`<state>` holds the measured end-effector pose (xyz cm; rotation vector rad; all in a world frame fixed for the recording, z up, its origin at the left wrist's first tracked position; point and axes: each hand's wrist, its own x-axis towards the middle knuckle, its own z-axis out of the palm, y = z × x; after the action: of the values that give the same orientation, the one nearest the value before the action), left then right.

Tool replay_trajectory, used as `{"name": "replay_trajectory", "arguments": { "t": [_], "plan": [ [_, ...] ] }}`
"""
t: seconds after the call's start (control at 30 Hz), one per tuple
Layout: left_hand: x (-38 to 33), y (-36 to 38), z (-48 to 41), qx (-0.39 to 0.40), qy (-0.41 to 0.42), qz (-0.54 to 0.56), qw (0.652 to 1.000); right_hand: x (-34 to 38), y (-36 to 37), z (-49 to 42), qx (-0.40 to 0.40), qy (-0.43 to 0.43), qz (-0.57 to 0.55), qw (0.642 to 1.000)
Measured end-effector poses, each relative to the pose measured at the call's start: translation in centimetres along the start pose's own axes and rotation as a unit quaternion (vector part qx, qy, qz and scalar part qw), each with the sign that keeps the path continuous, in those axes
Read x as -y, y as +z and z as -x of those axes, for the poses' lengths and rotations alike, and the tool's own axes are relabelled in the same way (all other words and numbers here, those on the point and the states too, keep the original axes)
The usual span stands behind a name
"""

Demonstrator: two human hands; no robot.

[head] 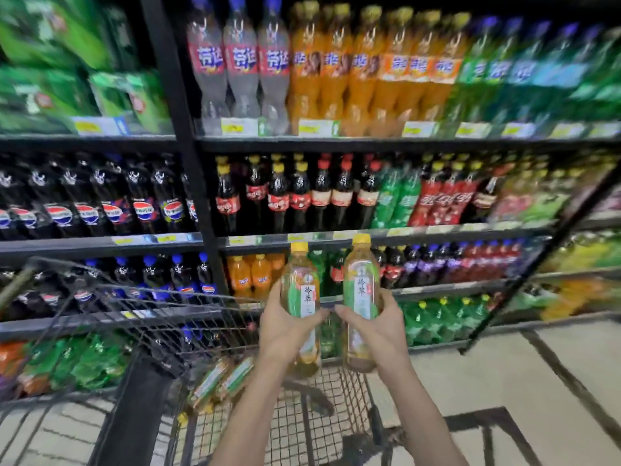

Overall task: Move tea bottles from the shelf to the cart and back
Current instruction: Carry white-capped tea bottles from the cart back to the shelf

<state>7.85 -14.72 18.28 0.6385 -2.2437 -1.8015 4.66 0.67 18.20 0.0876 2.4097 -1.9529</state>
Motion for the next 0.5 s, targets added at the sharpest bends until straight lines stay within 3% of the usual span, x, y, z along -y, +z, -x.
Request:
{"name": "replay_trajectory", "arguments": {
  "t": [0.5],
  "plan": [
    [-13.0, 13.5, 8.6, 0.112, 0.168, 0.028, 0.979, 4.7, -21.2, 3.9, -0.194, -0.095, -0.012, 0.976]
  ]
}}
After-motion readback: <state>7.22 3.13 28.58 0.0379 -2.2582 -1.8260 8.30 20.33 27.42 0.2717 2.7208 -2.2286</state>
